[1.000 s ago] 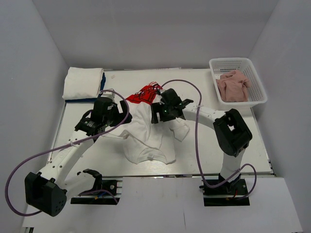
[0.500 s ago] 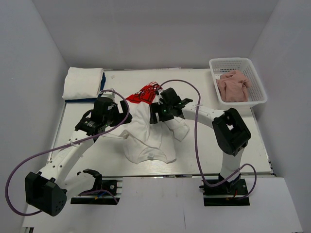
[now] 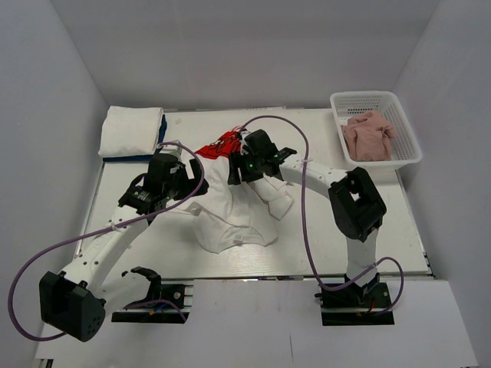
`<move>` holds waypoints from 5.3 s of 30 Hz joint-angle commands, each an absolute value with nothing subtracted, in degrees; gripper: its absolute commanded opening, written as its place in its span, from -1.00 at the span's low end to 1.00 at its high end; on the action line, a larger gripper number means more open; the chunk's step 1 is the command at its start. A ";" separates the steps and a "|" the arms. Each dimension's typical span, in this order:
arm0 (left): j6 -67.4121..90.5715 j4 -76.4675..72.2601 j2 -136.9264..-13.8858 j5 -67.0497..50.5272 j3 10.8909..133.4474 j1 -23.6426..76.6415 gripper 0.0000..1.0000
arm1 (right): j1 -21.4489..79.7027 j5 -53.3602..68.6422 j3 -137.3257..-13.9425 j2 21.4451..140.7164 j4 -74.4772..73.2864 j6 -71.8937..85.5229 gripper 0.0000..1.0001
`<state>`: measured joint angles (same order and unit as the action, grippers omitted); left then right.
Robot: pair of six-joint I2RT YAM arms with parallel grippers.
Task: Fold and stack the t-shirts
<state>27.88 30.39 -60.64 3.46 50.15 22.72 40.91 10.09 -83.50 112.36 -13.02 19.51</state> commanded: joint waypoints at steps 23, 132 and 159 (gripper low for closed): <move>27.42 28.65 -60.91 1.76 49.92 22.59 1.00 | 44.30 12.06 -75.40 105.02 -19.07 14.33 0.65; 29.09 28.74 -72.60 -1.23 53.61 22.59 1.00 | -4.83 -12.40 -98.17 125.59 -16.35 10.65 -0.60; 28.04 28.74 -76.11 -2.37 59.85 22.59 1.00 | -4.66 5.01 -115.39 124.96 -12.57 12.83 0.60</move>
<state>28.49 28.45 -76.25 -2.17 56.75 22.72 -4.51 5.48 -112.42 121.38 -14.02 11.46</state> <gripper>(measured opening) 0.998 0.805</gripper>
